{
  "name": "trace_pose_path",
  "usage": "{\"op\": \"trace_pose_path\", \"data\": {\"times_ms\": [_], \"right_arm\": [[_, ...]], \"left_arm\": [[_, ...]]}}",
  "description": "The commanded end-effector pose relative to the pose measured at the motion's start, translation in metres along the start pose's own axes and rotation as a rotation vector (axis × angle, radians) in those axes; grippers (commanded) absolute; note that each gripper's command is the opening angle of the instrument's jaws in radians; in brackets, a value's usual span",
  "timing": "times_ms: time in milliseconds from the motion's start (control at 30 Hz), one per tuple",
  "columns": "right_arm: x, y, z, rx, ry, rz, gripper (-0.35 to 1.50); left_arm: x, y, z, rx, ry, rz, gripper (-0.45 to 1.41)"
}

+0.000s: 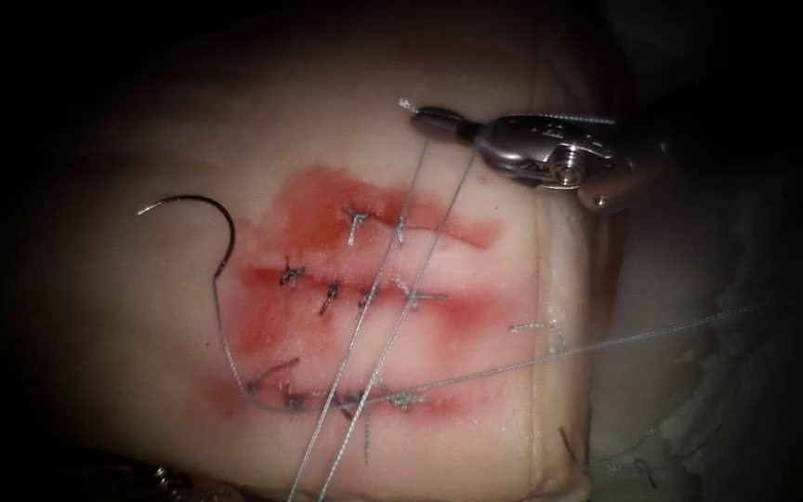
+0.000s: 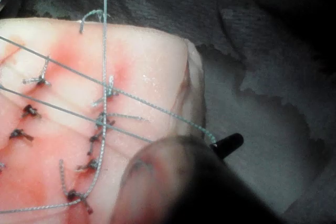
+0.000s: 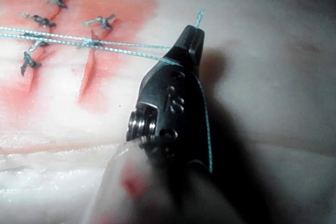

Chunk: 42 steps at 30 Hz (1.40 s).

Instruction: Wound Closure

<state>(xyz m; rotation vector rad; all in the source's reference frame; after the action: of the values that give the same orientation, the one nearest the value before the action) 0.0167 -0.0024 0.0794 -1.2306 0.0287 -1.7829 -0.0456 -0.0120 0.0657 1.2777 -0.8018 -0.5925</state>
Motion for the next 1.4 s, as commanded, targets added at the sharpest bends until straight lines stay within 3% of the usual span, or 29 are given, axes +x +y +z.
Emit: {"op": "trace_pose_path", "data": {"times_ms": [33, 600, 833, 900, 967, 1000, 1067, 1133, 1167, 1233, 1400], "right_arm": [[0.0004, 0.0000, 0.0006, 0.003, -0.002, 0.001, -0.35], [0.0002, -0.0024, 0.0002, 0.027, 0.008, 0.003, -0.35], [0.0002, -0.0023, 0.0002, 0.022, 0.009, 0.003, -0.35], [0.0000, -0.0021, 0.0001, 0.008, 0.018, 0.000, -0.35], [-0.0006, -0.0016, -0.0002, 0.013, 0.018, -0.041, -0.35], [-0.0010, -0.0012, -0.0004, 0.016, 0.015, -0.085, -0.10], [-0.0019, -0.0003, -0.0012, 0.005, -0.018, -0.130, 0.57], [-0.0028, 0.0008, -0.0023, -0.005, -0.044, -0.146, 1.03], [-0.0031, 0.0012, -0.0027, -0.008, -0.051, -0.148, 1.15], [-0.0038, 0.0022, -0.0039, -0.017, -0.066, -0.156, 1.21], [-0.0031, 0.0056, -0.0064, -0.044, -0.071, -0.154, 1.06]], "left_arm": [[-0.0003, 0.0005, 0.0007, 0.002, 0.006, -0.002, -0.45], [0.0019, 0.0005, 0.0024, 0.013, 0.068, -0.065, -0.45], [0.0018, 0.0006, 0.0023, 0.016, 0.073, -0.065, -0.45], [0.0012, 0.0006, 0.0019, 0.002, 0.035, -0.067, -0.45], [-0.0004, 0.0003, 0.0008, -0.003, -0.004, -0.030, -0.45], [-0.0020, -0.0001, -0.0004, -0.011, -0.043, -0.012, -0.45], [-0.0051, -0.0008, -0.0026, -0.018, -0.109, 0.018, -0.45], [-0.0089, -0.0019, -0.0055, -0.011, -0.193, 0.036, -0.45], [-0.0105, -0.0025, -0.0067, -0.010, -0.229, 0.044, -0.45], [-0.0143, -0.0035, -0.0095, -0.005, -0.319, 0.067, -0.45], [-0.0241, -0.0045, -0.0153, 0.011, -0.551, 0.118, -0.45]]}}
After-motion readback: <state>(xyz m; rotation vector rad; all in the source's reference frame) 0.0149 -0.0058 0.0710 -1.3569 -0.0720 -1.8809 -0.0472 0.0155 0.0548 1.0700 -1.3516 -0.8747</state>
